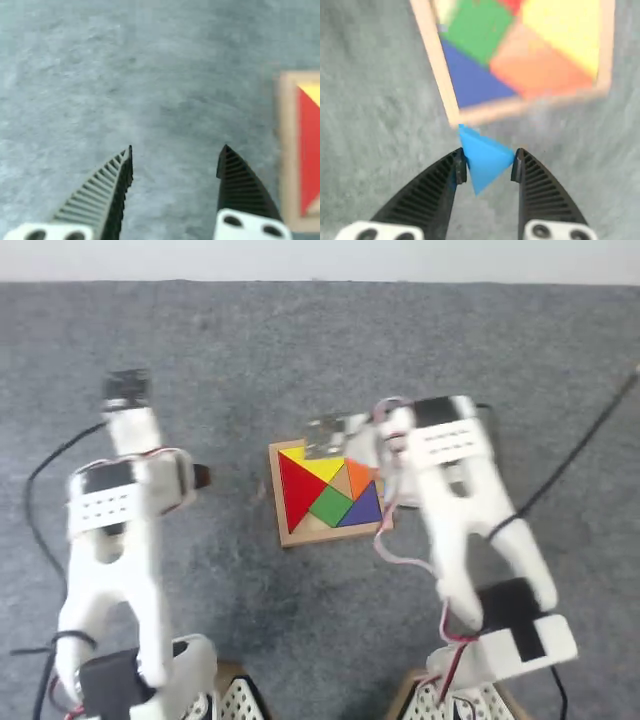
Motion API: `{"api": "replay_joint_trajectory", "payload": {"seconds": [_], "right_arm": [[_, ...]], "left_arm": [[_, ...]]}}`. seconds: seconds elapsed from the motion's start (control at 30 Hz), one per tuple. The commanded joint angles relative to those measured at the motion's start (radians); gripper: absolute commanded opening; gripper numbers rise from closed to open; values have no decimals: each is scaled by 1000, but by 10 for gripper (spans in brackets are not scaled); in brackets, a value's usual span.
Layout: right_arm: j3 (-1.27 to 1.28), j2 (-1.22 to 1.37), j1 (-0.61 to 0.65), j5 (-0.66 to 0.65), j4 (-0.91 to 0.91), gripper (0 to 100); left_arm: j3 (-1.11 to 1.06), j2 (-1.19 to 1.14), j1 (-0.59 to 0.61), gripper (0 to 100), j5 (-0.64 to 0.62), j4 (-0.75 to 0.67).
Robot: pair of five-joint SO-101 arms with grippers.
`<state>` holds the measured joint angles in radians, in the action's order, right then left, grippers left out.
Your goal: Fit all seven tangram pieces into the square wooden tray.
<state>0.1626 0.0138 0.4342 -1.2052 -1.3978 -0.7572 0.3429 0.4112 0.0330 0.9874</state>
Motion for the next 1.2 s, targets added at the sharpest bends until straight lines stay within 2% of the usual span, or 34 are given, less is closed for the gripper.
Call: {"api": "replay_joint_trajectory", "payload": {"seconds": [0.0, 0.13, 0.3, 0.47, 0.63, 0.77, 1.0, 1.17], "right_arm": [[-68, -1, 153, 26, 33, 136], [-117, 101, 222, 26, 58, 136], [-229, 285, 226, 25, 53, 136], [-262, 326, 255, 29, 61, 136], [-252, 340, 297, 95, 81, 136], [-249, 344, 306, 100, 81, 136], [-247, 358, 317, 127, 76, 136], [-253, 418, 317, 130, 84, 136]], "left_arm": [[15, 41, 63, 271, 71, -20], [-2, 41, 109, 271, 74, -23], [1, 41, 135, 271, 74, -23], [4, 41, 143, 271, 74, -37], [59, 41, 304, 271, 72, -52], [140, 41, 430, 271, 72, -51], [177, 41, 456, 271, 68, -51], [236, 41, 523, 272, 48, -21]]}}
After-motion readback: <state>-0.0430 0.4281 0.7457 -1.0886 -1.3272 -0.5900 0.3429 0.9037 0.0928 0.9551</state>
